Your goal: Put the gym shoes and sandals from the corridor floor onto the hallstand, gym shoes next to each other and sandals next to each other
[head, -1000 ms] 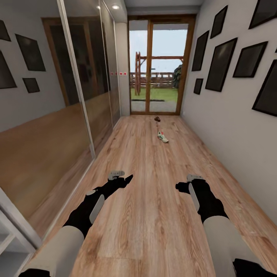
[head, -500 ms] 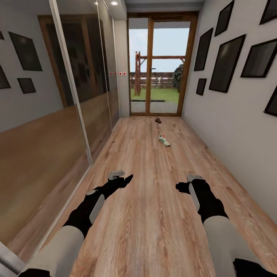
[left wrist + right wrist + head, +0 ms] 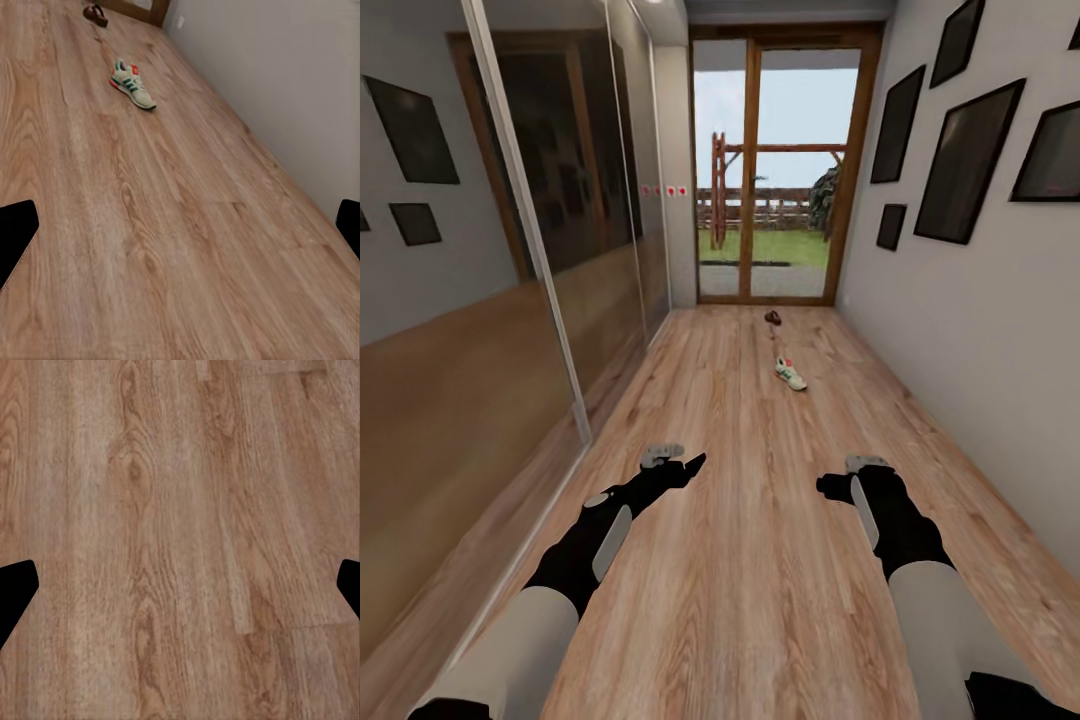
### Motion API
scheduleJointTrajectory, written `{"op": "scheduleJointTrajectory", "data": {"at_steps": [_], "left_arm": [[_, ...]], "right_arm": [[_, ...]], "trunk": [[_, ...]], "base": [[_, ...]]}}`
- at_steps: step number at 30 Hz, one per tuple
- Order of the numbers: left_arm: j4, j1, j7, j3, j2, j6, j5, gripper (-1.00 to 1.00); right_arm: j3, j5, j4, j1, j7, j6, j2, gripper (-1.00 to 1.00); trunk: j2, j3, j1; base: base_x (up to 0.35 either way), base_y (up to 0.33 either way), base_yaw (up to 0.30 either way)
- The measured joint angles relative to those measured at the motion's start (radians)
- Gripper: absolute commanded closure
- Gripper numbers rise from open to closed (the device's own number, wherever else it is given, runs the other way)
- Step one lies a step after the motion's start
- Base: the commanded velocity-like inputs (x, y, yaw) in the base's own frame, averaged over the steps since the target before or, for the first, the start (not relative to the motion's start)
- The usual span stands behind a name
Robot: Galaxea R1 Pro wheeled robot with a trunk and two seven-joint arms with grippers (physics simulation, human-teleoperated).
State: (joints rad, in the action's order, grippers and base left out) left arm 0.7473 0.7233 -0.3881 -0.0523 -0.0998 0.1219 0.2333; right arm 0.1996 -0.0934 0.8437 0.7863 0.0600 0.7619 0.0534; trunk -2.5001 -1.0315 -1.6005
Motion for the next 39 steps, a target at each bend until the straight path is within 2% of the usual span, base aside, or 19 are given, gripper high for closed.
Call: {"op": "scheduleJointTrajectory", "data": {"at_steps": [23,39], "left_arm": [[0.000,0.000,0.000,0.000,0.000,0.000,0.000,-1.00],[0.000,0.001,0.000,0.000,0.000,0.000,0.000,-1.00]], "right_arm": [[0.001,-0.001,0.003,0.000,0.002,0.000,0.001,-1.00],[0.001,-0.001,0.002,0.000,0.002,0.001,0.000,-1.00]], "trunk": [[0.000,0.000,0.000],[0.000,0.000,0.000]], "base": [[0.346,0.000,-0.016],[0.346,0.000,-0.231]]}}
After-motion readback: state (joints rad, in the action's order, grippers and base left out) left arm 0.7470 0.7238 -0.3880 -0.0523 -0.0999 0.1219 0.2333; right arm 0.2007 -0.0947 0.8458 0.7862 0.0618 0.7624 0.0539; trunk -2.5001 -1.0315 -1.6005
